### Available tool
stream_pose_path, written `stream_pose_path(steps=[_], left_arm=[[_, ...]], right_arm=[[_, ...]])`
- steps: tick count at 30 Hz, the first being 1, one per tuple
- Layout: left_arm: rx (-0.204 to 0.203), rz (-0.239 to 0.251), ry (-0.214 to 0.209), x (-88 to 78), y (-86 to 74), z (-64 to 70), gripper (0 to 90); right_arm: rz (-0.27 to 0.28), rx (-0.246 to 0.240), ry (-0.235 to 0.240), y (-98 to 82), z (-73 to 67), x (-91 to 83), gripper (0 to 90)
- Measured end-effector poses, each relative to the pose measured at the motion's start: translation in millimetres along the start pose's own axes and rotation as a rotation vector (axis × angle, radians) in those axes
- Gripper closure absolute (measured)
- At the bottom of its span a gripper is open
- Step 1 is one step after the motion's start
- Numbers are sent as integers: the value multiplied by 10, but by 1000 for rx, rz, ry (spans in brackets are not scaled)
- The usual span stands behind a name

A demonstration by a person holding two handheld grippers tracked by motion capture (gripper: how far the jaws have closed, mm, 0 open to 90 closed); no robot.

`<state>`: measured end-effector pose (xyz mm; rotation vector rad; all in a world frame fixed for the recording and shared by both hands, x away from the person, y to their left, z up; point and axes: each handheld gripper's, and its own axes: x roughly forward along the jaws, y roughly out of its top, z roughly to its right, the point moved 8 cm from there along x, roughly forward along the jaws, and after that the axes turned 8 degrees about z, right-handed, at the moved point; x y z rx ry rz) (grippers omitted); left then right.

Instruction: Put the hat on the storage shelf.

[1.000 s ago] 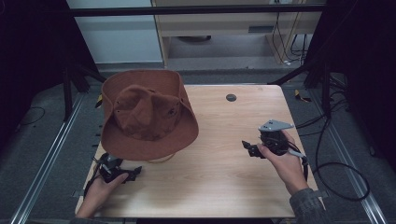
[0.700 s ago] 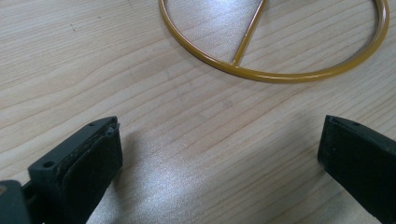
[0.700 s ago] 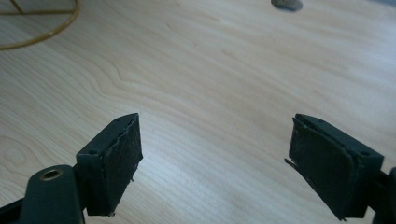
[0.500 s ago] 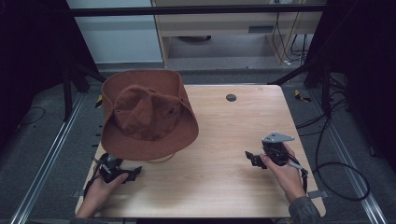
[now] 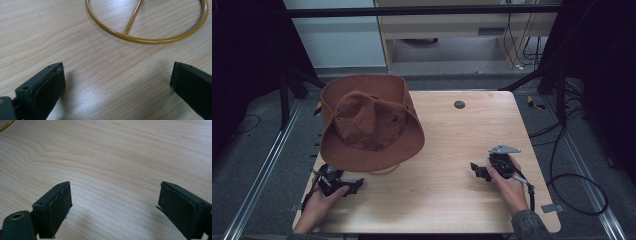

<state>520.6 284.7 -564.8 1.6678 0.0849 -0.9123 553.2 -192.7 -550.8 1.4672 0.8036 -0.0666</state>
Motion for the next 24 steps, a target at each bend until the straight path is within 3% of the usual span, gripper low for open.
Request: stream_pose_path(steps=[12, 17, 24], left_arm=[[-1, 0, -1, 0, 0, 1, 0], [-1, 0, 0, 0, -1, 1, 0], [-1, -1, 2, -2, -2, 1, 0]], right_arm=[[-32, -23, -32, -89, -25, 92, 100], [-55, -85, -69, -108, -49, 117, 86], [-54, -73, -86, -112, -52, 113, 82]])
